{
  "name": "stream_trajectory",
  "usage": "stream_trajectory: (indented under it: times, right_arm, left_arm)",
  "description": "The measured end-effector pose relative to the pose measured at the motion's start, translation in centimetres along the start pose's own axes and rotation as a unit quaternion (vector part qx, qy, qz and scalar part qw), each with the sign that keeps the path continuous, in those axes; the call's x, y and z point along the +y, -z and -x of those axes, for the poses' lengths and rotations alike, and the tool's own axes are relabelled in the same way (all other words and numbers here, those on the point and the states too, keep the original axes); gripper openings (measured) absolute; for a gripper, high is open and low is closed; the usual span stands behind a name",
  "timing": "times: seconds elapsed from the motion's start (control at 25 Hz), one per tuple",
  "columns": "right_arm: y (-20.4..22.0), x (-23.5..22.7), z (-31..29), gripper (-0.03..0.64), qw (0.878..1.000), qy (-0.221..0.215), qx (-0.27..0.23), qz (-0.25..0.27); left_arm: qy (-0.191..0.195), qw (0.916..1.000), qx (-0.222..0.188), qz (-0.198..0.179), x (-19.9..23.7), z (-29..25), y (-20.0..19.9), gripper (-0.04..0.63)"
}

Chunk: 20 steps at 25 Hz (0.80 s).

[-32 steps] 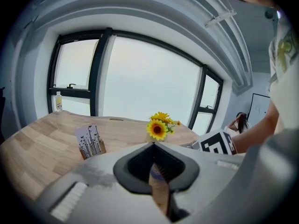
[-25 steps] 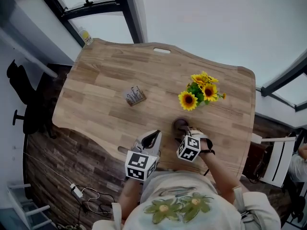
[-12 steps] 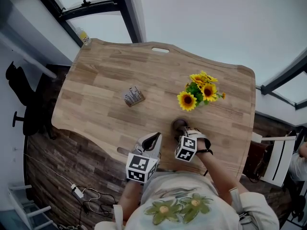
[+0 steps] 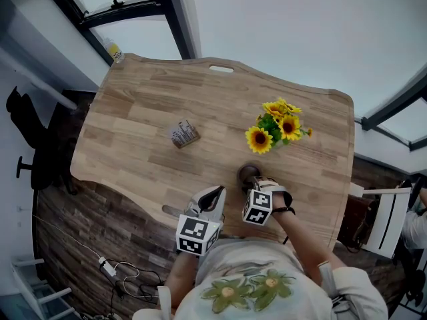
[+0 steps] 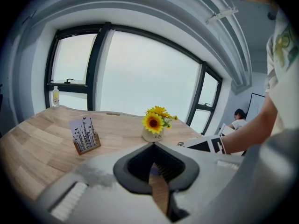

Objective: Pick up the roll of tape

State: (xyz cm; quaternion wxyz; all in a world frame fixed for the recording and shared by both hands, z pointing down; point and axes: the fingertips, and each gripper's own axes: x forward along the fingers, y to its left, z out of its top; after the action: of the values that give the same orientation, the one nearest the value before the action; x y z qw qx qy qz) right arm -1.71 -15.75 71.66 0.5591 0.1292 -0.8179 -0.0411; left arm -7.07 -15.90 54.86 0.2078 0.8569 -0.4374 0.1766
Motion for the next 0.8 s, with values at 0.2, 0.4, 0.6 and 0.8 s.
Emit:
stream_trajectory:
  times: [0.2, 0.4, 0.6, 0.8]
  right_arm:
    - [0.1, -0.1, 0.1, 0.074, 1.0, -0.003, 0.001, -0.006]
    - [0.1, -0.1, 0.4, 0.072, 1.0, -0.003, 0.002, -0.008]
    - [0.2, -0.1, 0.8, 0.074, 1.0, -0.004, 0.0, -0.014]
    - [0.1, 0.0, 1.3, 0.078, 1.0, -0.005, -0.006, -0.021]
  left_arm:
    - [-0.001, 1.0, 0.0, 0.0, 0.0, 0.1, 0.1, 0.005]
    - [-0.003, 1.0, -0.002, 0.001, 0.2, 0.3, 0.0, 0.005]
    - [-0.004, 1.0, -0.003, 0.001, 0.3, 0.5, 0.0, 0.005]
    - [-0.005, 1.0, -0.004, 0.002, 0.4, 0.6, 0.2, 0.005]
